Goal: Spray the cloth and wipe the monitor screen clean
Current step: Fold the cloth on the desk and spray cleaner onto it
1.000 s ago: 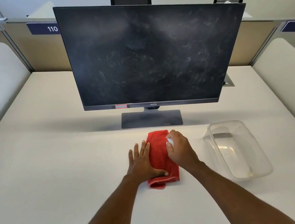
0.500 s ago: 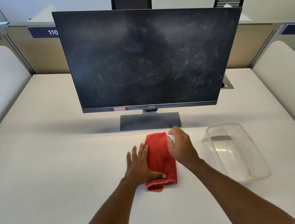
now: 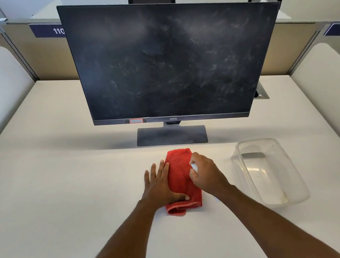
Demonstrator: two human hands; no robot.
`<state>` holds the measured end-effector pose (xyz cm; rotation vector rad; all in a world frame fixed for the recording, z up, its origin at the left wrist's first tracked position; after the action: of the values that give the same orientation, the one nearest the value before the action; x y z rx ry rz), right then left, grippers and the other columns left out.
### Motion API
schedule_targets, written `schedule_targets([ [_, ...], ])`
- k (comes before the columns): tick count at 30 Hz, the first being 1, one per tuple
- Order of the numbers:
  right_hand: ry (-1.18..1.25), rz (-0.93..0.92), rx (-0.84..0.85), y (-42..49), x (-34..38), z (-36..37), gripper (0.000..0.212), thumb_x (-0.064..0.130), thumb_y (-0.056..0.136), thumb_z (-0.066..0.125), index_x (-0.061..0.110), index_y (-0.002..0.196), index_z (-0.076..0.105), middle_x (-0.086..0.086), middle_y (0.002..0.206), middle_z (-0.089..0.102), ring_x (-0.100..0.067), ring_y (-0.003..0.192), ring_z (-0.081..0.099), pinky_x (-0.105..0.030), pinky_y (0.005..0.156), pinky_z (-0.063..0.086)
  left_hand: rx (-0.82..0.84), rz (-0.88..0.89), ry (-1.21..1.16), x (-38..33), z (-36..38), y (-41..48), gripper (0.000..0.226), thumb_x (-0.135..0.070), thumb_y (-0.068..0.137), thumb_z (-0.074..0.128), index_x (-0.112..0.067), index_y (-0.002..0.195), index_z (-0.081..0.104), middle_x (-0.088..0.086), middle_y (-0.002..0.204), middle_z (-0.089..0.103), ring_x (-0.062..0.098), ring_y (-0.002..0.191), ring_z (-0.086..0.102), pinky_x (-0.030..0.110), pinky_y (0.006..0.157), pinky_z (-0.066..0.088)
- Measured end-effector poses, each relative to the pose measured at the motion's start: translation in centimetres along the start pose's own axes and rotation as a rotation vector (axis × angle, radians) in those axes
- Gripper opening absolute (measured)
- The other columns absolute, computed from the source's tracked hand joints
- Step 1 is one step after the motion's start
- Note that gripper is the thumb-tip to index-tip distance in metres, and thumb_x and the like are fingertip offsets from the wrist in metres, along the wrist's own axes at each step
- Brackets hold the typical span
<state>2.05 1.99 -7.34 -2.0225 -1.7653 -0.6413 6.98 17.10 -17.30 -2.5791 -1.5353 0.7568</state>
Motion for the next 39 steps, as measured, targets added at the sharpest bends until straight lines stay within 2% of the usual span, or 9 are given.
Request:
schedule_targets([
  [6,-0.104,0.002,0.065,-1.0,-1.6,-0.8,0.016,0.008,0.08,0.054,0.017,0.088,0.044,-0.005,0.08,0.055,-0.023,0.071,0.051,-0.031,0.061,0.042,-0.004,0.007,0.001,0.0,-0.1,0.0,0.142,-0.101,0.043,0.04,-0.023,0.154,-0.005,0.004,0.163,-0.007,0.032,0.147,-0.011,0.052,0.114,-0.012],
  [13,-0.114,0.014,-0.041,-1.5,-2.4,-2.1,0.015,0.004,0.081,0.054,0.011,0.093,0.049,-0.004,0.079,0.051,-0.026,0.068,0.049,-0.031,0.059,0.039,0.003,0.01,-0.011,0.0,-0.2,0.0,0.142,-0.1,0.044,0.043,-0.023,0.154,-0.004,0.003,0.163,-0.007,0.031,0.147,-0.013,0.052,0.114,-0.013],
  [17,-0.049,0.032,-0.176,-1.7,-2.7,-3.1,0.02,0.008,0.083,0.063,0.014,0.087,0.045,0.0,0.077,0.05,-0.019,0.066,0.048,-0.014,0.054,0.029,0.001,0.012,-0.016,-0.1,-0.2,0.0,0.143,-0.1,0.043,0.044,-0.023,0.154,-0.003,0.003,0.163,-0.006,0.031,0.147,-0.012,0.052,0.114,-0.012],
  [23,0.06,0.112,-0.406,-1.8,-3.7,-4.8,0.021,0.011,0.093,0.058,0.002,0.111,0.051,-0.012,0.101,0.063,-0.022,0.084,0.063,-0.017,0.072,0.041,0.012,0.014,-0.018,-0.1,-0.2,-0.1,0.144,-0.101,0.042,0.043,-0.023,0.154,-0.004,0.004,0.163,-0.007,0.031,0.147,-0.013,0.052,0.114,-0.011],
  [25,0.043,0.115,-0.399,-1.8,-4.0,-4.9,0.015,0.009,0.095,0.054,0.0,0.106,0.051,-0.015,0.098,0.06,-0.027,0.082,0.061,-0.016,0.07,0.037,0.014,0.012,-0.021,-0.1,-0.2,-0.1,0.145,-0.101,0.041,0.043,-0.023,0.154,-0.005,0.004,0.163,-0.007,0.031,0.147,-0.013,0.052,0.114,-0.011],
  [28,-0.014,0.096,-0.397,-2.0,-4.1,-5.0,0.01,0.007,0.094,0.056,-0.002,0.097,0.052,-0.016,0.089,0.057,-0.03,0.079,0.056,-0.029,0.068,0.04,0.014,0.007,-0.02,-0.1,-0.2,-0.1,0.146,-0.102,0.039,0.04,-0.023,0.154,-0.005,0.003,0.163,-0.008,0.031,0.147,-0.013,0.053,0.115,-0.01],
  [33,-0.206,0.113,-0.262,-2.5,-4.3,-4.5,0.027,0.007,0.083,0.065,-0.006,0.104,0.054,-0.021,0.098,0.058,-0.036,0.087,0.056,-0.038,0.071,0.045,0.019,0.003,-0.01,0.0,-0.2,0.0,0.145,-0.101,0.04,0.041,-0.023,0.154,-0.005,0.004,0.163,-0.008,0.031,0.147,-0.013,0.053,0.115,-0.01],
  [37,-0.237,0.129,-0.142,-2.5,-4.6,-4.6,0.03,0.002,0.081,0.054,-0.003,0.111,0.05,-0.019,0.107,0.053,-0.034,0.093,0.053,-0.038,0.073,0.044,0.017,0.006,-0.02,-0.1,-0.3,-0.1,0.146,-0.101,0.04,0.041,-0.023,0.154,-0.004,0.004,0.163,-0.007,0.031,0.147,-0.012,0.053,0.115,-0.01],
  [39,-0.186,0.126,-0.105,-2.4,-4.8,-4.9,0.021,0.002,0.085,0.05,0.002,0.106,0.048,-0.015,0.102,0.052,-0.028,0.085,0.051,-0.033,0.068,0.039,0.014,0.01,-0.027,-0.1,-0.4,-0.2,0.146,-0.101,0.04,0.043,-0.022,0.154,-0.003,0.004,0.163,-0.007,0.031,0.147,-0.012,0.053,0.115,-0.01],
])
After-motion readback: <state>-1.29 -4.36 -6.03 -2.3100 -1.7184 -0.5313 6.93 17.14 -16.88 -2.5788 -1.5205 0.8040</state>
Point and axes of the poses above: each hand's wrist, its own y-axis towards the middle knuckle, its own z-axis out of the palm, x = y × z, the point moved 5 cm from there along y, towards the middle knuckle
